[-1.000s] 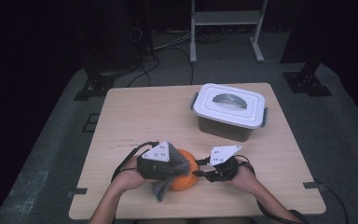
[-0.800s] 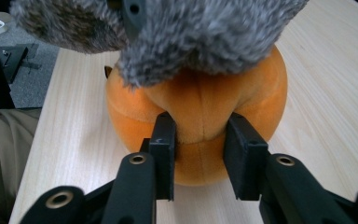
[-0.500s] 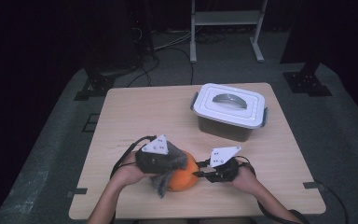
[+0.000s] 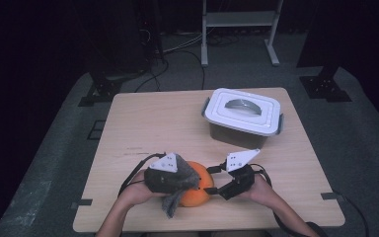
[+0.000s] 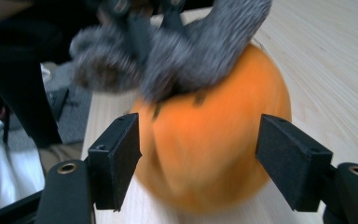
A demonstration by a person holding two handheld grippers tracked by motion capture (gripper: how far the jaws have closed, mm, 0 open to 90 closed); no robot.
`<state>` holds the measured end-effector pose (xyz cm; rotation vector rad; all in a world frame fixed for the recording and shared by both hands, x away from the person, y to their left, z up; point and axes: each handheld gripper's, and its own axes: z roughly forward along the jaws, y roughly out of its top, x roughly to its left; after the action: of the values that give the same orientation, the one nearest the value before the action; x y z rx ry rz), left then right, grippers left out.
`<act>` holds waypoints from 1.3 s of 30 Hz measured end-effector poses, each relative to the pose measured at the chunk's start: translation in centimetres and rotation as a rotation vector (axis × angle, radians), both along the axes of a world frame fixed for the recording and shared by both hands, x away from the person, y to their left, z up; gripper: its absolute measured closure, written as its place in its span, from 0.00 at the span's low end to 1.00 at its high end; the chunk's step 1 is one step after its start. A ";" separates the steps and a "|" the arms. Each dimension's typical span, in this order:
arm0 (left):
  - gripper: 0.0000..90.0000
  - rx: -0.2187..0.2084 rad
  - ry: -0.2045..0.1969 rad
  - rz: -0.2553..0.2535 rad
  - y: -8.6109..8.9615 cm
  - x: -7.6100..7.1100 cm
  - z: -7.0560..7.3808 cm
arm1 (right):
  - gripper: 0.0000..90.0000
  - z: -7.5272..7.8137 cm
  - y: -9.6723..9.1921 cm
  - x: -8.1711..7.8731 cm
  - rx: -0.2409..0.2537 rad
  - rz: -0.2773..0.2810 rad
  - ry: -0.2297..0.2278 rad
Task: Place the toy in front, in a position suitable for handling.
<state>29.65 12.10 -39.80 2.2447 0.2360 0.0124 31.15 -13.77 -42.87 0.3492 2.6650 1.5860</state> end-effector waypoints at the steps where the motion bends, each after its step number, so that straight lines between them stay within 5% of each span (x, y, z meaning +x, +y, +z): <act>1: 0.84 0.009 -0.008 -0.005 -0.2 -0.2 0.1 | 0.33 -0.1 0.3 0.0 -0.016 -0.003 -0.004; 6: 0.83 -0.027 -0.028 0.034 1.1 0.2 1.1 | 0.47 -0.5 0.6 -0.1 -0.046 -0.018 -0.034; 11: 0.83 -0.031 -0.035 0.088 2.1 0.9 1.6 | 0.49 -0.6 0.3 -0.3 -0.055 0.005 -0.039; 14: 0.83 0.013 -0.009 0.058 1.4 0.7 0.4 | 0.42 -0.4 0.2 -0.3 -0.053 0.006 -0.039; 17: 0.83 -0.014 0.032 0.026 1.5 0.1 -0.4 | 0.29 0.3 0.1 -0.3 -0.054 -0.028 -0.032; 23: 0.83 0.011 0.035 -0.013 1.6 -0.9 -0.4 | 0.22 -0.8 1.0 0.2 -0.043 -0.015 0.105; 25: 0.83 0.012 0.029 -0.011 1.6 -0.9 -0.3 | 0.29 -1.0 1.4 0.2 -0.047 -0.018 0.113; 27: 0.83 -0.010 0.030 -0.008 1.8 -0.8 0.0 | 0.48 -0.8 1.2 0.1 -0.058 -0.014 0.083; 30: 0.83 -0.049 0.014 -0.009 1.9 -0.6 1.1 | 0.60 -0.4 0.9 -0.1 -0.073 0.002 0.018; 34: 0.83 -0.071 -0.033 0.020 1.8 0.0 2.7 | 0.61 0.9 0.3 -0.2 -0.120 0.023 -0.107; 39: 0.83 -0.039 -0.051 0.056 1.1 1.5 3.0 | 0.61 2.5 -0.7 -0.3 -0.175 0.039 -0.240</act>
<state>31.12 13.20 -36.79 2.1956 0.2695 0.0942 30.82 -14.48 -40.41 0.0958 2.6110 1.2965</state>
